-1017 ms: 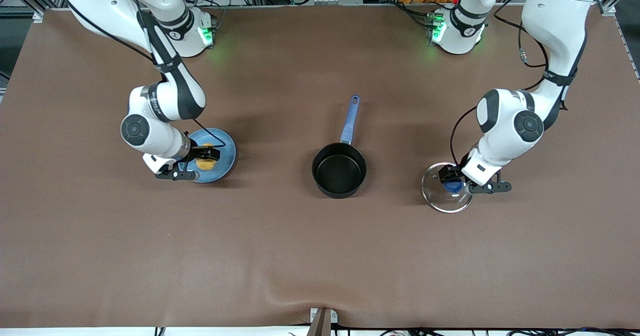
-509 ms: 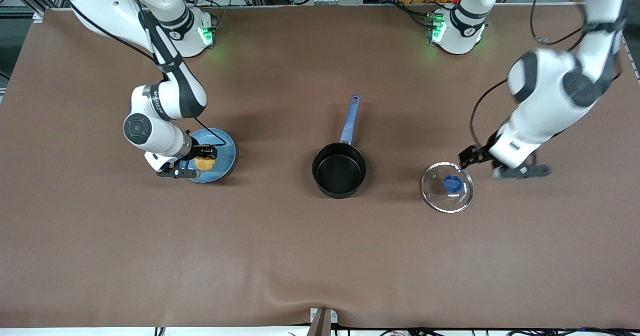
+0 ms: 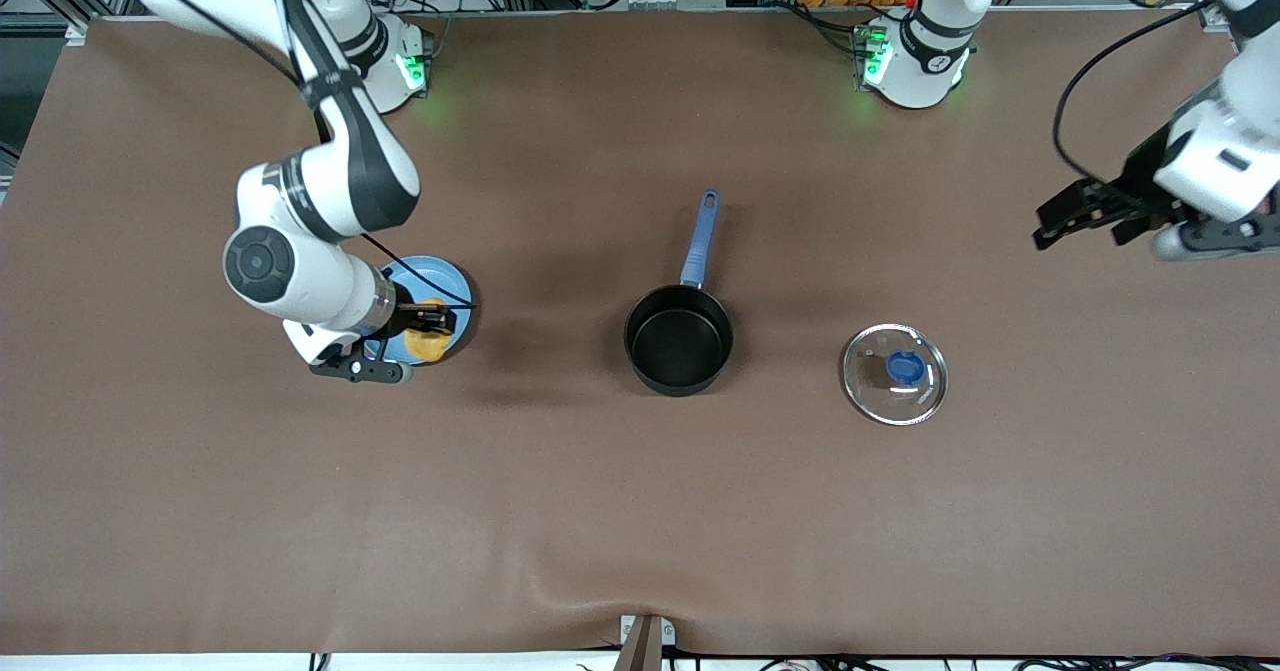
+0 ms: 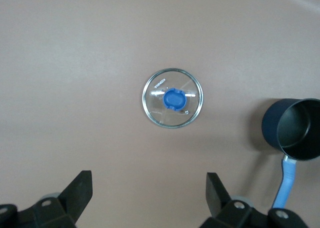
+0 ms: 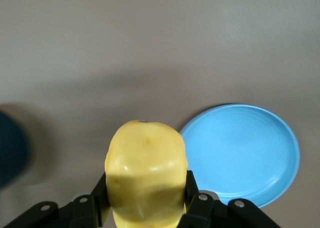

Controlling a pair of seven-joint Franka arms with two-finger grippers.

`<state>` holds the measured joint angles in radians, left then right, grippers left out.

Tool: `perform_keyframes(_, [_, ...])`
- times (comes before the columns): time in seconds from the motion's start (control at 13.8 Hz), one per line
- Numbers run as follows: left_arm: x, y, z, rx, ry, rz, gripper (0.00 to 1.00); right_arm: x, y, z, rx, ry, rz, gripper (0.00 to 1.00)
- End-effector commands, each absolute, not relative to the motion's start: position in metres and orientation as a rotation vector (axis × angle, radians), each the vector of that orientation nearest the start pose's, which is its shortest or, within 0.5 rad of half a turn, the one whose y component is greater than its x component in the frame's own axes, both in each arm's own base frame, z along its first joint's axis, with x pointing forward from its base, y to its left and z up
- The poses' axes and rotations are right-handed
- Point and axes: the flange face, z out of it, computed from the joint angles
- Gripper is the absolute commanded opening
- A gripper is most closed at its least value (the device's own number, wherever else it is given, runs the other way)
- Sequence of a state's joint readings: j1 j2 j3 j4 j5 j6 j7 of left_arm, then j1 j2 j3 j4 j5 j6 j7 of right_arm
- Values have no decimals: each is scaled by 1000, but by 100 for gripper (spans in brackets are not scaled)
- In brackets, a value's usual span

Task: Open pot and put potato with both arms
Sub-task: 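Carry the potato toward the pot with the right gripper while the left gripper withdraws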

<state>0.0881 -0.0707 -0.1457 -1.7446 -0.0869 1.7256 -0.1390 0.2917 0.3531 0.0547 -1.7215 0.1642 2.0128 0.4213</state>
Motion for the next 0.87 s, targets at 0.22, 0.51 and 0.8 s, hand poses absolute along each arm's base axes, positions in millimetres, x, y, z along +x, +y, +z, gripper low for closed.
perform_keyframes(0.22, [547,-39,631,-3204,-91,-65,100,636,355,431,-2860,357,52,0])
perform_keyframes(0.51, [546,-39,626,-3204,-82,-6,100,626,457,402,-2829,311,25,0])
perform_keyframes(0.8, [546,-39,620,-3205,-80,16,100,603,503,364,-2811,357,25,0])
